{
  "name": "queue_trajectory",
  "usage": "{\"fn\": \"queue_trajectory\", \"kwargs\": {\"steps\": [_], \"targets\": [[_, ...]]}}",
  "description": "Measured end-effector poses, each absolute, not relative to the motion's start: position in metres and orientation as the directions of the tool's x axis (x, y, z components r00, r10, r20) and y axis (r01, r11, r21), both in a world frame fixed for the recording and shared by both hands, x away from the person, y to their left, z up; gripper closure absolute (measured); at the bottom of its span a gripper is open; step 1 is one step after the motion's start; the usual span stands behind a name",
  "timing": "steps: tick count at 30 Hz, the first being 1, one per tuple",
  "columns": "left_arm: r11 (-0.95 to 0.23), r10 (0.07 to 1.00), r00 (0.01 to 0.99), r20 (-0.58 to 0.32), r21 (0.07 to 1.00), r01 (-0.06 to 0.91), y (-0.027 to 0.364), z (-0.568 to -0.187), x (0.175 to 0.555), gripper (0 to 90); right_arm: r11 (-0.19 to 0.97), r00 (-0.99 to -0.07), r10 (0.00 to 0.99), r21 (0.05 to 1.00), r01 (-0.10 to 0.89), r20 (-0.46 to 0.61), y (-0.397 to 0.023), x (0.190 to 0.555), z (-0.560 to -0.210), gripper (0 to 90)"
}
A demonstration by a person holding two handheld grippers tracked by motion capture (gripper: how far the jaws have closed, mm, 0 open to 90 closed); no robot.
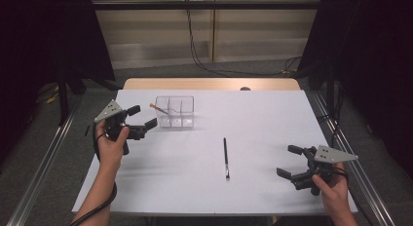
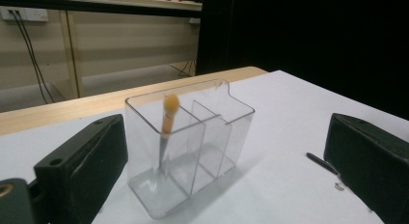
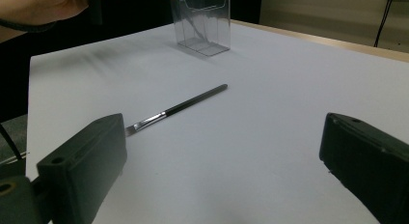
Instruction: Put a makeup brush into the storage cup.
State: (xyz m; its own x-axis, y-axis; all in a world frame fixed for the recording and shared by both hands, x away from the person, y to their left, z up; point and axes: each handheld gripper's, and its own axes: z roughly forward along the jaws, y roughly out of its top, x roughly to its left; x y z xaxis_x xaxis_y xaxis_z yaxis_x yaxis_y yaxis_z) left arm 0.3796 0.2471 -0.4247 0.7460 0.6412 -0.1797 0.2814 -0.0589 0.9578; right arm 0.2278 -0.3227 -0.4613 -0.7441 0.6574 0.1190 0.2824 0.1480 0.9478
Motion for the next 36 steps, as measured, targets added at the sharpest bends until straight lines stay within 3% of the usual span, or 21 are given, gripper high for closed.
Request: {"fn": "queue_trajectory", "kwargs": {"steps": [36], "targets": [[-0.121, 0.6, 0.784, -0.158, 0.951, 0.284, 0.276, -0.442, 0.323, 1.3, 0.156, -0.753, 0.649, 0.949, 0.273, 0.11, -0.319, 0.231, -0.46, 2.0]]}}
